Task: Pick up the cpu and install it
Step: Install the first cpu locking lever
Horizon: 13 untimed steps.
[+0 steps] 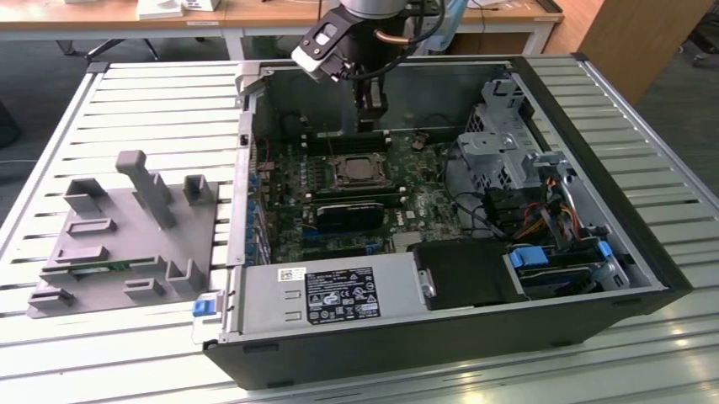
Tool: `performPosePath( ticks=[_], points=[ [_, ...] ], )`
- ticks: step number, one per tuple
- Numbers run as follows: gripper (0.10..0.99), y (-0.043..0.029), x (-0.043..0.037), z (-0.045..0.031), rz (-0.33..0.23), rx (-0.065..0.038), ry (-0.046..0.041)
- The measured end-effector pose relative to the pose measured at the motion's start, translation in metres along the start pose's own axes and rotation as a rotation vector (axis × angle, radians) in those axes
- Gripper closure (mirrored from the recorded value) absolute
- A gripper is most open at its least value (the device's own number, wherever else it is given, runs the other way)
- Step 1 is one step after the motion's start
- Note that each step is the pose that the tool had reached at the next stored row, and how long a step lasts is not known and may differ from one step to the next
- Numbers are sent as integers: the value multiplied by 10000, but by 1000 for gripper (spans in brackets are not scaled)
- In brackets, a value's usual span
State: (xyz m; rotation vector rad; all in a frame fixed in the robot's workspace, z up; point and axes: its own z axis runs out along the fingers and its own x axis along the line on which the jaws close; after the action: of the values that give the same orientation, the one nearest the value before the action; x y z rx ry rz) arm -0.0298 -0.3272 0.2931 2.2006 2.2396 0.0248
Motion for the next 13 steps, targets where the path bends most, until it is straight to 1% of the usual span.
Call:
performPosePath(
  ticks=[13],
  points=[
    [980, 0, 0, -36, 0, 1, -2]
  ],
)
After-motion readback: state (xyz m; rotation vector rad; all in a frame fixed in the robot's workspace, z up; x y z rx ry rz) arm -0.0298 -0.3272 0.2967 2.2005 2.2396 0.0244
